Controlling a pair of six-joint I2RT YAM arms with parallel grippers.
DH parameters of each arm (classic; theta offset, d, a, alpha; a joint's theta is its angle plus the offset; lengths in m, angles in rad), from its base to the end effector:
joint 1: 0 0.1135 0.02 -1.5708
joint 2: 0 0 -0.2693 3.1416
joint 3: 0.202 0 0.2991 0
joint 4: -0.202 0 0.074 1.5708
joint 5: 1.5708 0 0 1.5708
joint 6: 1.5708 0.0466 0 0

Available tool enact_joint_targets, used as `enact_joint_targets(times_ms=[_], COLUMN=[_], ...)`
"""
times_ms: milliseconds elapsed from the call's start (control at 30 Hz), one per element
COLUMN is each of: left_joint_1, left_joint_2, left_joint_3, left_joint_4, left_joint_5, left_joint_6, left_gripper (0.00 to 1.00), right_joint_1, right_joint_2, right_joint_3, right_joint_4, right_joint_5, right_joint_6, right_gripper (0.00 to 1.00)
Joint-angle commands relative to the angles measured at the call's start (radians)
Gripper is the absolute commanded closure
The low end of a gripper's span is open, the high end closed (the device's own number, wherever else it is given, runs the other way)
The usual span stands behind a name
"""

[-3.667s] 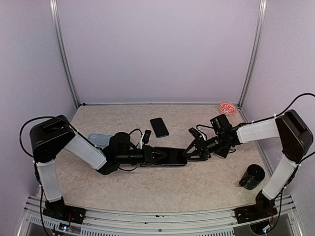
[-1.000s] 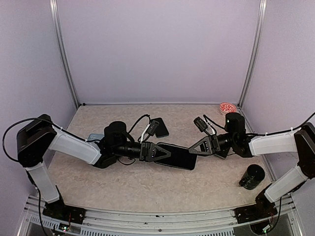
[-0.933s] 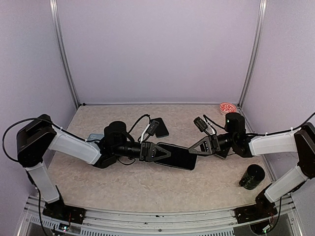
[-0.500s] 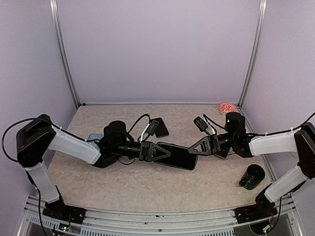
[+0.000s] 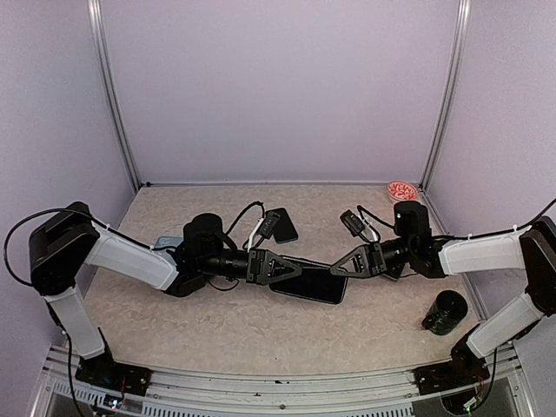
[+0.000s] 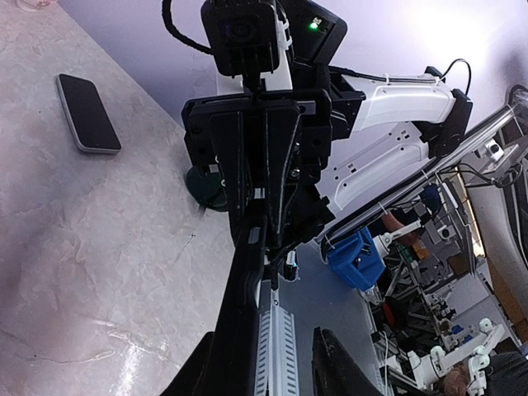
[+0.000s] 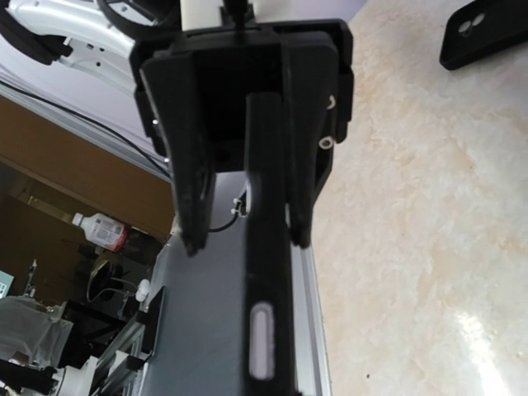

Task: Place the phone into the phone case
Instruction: Press the bottom corners of the phone case.

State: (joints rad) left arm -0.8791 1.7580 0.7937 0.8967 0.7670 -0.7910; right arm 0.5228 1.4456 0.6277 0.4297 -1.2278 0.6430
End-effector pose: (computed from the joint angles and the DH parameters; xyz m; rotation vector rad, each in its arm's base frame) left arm 0.2262 -0.3239 0.1643 0.7875 1.8387 -1.8035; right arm 0.2497 0.1946 0.1740 -0.8189 2.0391 1.9028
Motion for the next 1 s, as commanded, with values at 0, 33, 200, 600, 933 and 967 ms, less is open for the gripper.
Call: enact_joint_targets(times_ms=[0,33,200,600,933,967], left_joint_1=[0.005,0.006,0.004,0.006,0.037,0.037], left_joint_2=[0.006,0.007,0.017,0.021,-0.050,-0.061], left_joint_3=[0.019,0.020,0.022,0.008,-0.072,-0.078], left_joint_4=[0.073,0.076,0.091,0.115,0.191,0.195], left_joint_5=[-0.003,-0.001,0.011,-0.005,-0.082,-0.090], left_joint_6=[0.001,0.000,-0.009,-0.008,-0.017,-0.015], left_gripper=[0.65,0.67,0.84,0.97,0.97,0.97], right_joint_1=[0.011,0.012,0.011,0.011,0.011,0.011], right_joint_2=[0.000,0.000,0.001,0.009,0.005,0.008], right_joint_3=[0.026,0.025,0.030,0.050,0.055,0.054], right_joint_4=[-0.048,-0.050,-0.063,-0.114,-0.147,-0.143], right_joint_5=[0.028,0.029,0.040,0.062,0.084,0.081], right_joint_6=[-0.031,-0.033,-0.040,-0.063,-0.076,-0.073], right_gripper=[1.00,1.00,1.00,0.82,0.53,0.53])
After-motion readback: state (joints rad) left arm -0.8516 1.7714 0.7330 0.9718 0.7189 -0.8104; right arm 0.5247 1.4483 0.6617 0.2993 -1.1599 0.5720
